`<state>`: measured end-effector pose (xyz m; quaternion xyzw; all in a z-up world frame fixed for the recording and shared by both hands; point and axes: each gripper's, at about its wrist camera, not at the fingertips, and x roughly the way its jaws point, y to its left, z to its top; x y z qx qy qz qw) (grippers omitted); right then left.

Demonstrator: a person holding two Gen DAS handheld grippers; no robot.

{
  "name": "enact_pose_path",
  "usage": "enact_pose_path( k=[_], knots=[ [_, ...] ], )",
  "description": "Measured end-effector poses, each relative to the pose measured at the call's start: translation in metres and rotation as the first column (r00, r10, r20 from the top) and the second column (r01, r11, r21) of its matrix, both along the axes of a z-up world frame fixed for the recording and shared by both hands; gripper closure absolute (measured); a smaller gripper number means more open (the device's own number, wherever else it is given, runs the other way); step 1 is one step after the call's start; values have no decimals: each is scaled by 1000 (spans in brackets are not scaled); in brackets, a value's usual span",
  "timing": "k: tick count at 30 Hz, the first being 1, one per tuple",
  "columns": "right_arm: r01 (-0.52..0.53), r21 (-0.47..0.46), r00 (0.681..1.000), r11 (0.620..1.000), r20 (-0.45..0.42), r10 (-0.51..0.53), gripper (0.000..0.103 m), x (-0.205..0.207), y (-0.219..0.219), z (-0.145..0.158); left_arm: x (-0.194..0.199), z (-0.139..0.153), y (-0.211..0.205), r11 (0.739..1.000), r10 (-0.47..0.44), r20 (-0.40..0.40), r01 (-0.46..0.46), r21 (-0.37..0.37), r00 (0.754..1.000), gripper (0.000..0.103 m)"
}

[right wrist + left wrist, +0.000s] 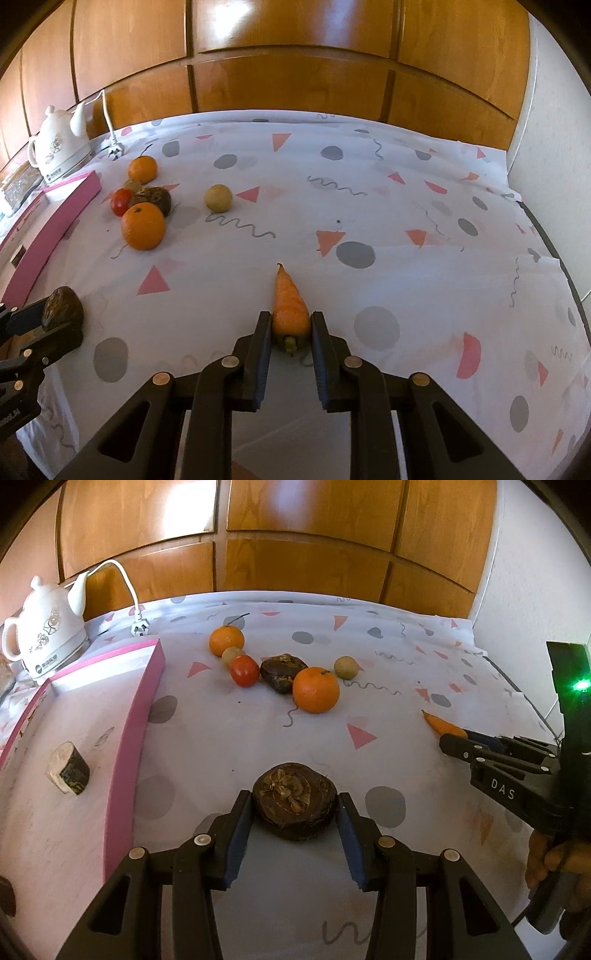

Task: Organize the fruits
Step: 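Carry the carrot and dark fruit into the pink tray and release both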

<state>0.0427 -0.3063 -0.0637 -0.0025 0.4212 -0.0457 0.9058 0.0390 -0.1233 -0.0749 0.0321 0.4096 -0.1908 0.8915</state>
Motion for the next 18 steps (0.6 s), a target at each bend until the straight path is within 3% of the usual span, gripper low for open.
enact_pose_path(
  k=[8, 18],
  knots=[
    [-28, 29, 1000, 999, -6, 28, 83, -6, 12, 1, -3, 5, 11, 999, 43, -8, -43, -11, 999, 57],
    [-92, 64, 996, 994, 19, 91, 83, -9, 34, 15, -8, 28, 36, 992, 118, 39, -117, -39, 992, 57]
  ],
)
